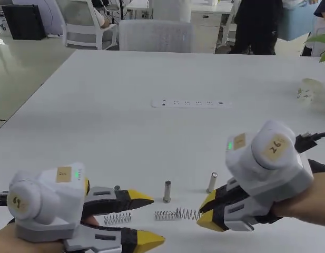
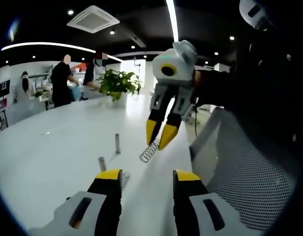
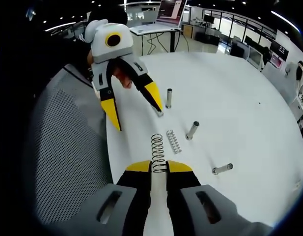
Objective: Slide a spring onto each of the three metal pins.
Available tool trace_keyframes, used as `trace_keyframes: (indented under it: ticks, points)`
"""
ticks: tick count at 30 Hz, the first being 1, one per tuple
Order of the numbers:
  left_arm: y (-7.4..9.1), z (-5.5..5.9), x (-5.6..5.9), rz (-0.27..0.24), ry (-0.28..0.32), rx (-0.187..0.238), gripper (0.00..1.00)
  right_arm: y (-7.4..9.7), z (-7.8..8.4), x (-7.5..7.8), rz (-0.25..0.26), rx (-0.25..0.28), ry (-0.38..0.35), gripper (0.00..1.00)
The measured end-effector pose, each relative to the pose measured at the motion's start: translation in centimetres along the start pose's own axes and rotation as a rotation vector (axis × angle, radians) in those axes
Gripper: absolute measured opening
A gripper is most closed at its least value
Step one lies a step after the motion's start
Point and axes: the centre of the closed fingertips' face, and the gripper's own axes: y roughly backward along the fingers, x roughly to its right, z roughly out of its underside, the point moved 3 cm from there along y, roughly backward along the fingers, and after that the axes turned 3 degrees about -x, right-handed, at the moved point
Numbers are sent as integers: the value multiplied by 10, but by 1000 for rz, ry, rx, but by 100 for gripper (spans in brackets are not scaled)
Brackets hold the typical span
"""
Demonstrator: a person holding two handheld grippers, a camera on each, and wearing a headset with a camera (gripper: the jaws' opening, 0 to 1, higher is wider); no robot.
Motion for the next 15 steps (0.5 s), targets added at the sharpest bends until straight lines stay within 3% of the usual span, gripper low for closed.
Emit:
trace_keyframes:
  ticks: [15]
  points:
    - [-7, -3, 5, 33, -31, -3, 27, -4, -16, -8, -33, -8, 66, 8]
